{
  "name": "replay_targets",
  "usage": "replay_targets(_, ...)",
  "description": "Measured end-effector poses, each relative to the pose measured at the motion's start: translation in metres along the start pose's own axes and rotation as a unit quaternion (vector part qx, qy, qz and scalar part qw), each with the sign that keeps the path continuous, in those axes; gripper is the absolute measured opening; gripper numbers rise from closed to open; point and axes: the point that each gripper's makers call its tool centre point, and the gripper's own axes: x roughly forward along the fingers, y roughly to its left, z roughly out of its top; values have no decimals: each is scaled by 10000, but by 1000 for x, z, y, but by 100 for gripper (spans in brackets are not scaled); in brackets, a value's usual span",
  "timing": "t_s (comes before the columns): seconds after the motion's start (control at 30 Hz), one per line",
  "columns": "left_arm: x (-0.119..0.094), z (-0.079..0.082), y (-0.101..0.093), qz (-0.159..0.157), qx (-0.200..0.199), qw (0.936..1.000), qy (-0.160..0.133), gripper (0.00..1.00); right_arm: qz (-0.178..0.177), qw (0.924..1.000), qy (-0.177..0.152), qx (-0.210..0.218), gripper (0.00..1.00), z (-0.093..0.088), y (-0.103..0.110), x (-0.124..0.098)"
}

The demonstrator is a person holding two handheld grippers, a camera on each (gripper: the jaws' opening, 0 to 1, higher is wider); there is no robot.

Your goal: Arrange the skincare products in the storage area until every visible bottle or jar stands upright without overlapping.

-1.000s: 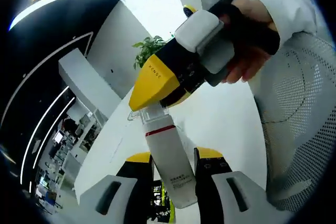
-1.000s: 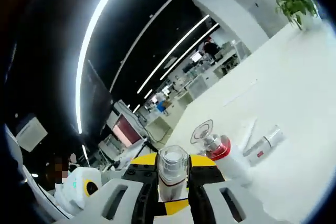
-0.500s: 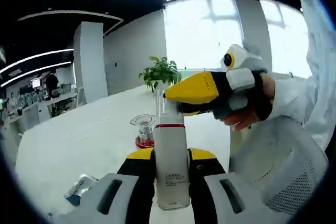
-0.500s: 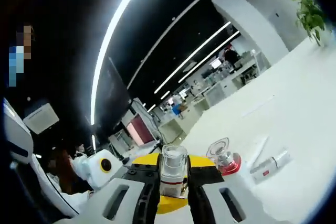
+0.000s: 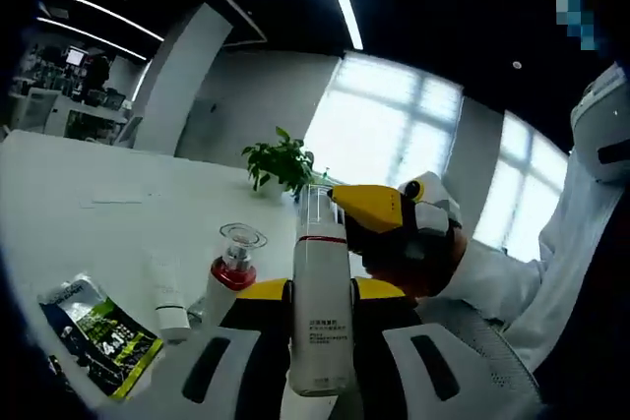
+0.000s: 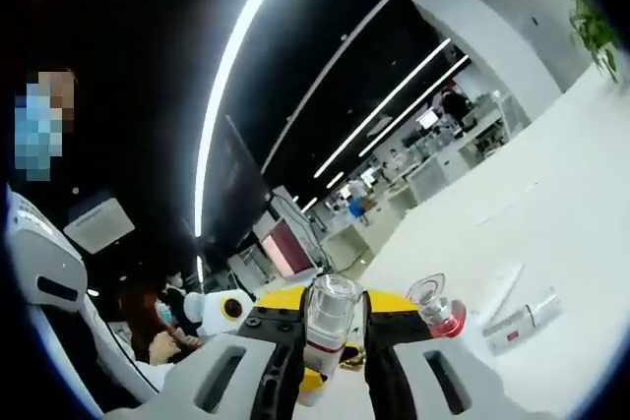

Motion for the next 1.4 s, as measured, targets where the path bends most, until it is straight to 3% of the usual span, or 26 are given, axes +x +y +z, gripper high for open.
replay_targets(0.17, 1, 4, -16, -432, -439, 9980, -146, 19, 245, 9991, -120, 324, 26, 4, 7, 1)
replay_targets(0.4, 4, 1, -30, -709, -537, 9960, -89, 19, 623, 9967, -26, 515, 27, 4, 17, -2)
replay_targets(0.67, 6, -7, -55, -1200, -682, 9903, 127, 19, 965, 9942, 199, 419, 28, -3, 30, -6)
replay_targets(0.77, 5, -9, -59, -1311, -735, 9884, 196, 19, 1200, 9915, 290, 401, 24, -4, 38, -10)
replay_targets(0.83, 5, -10, -62, -1342, -628, 9888, 188, 19, 1163, 9919, 283, 427, 21, -4, 38, -10)
replay_targets(0.9, 6, -11, -62, -1292, -482, 9903, 195, 19, 945, 9936, 336, 530, 16, -6, 30, -9)
replay_targets(1.0, 8, -12, -57, -1180, -384, 9921, 182, 19, 721, 9966, 328, 237, 14, -6, 27, -7)
replay_targets(1.1, 11, -13, -41, -736, -24, 9971, 203, 19, 468, 9984, 316, -53, 13, -5, 22, -6)
replay_targets(1.2, 12, -12, -29, -324, 444, 9981, 295, 20, 50, 9997, 212, -144, 12, -1, 11, -5)
replay_targets(1.27, 12, -16, -20, -33, 877, 9949, 500, 22, -280, 9992, 200, -207, 12, -2, 2, -5)
replay_targets(1.37, 14, -28, -6, 405, 1492, 9836, 929, 26, -514, 9984, 164, -186, 12, -4, -4, -3)
replay_targets(1.4, 16, -29, -3, 516, 1620, 9809, 946, 26, -708, 9972, 110, -201, 12, -4, -10, -3)
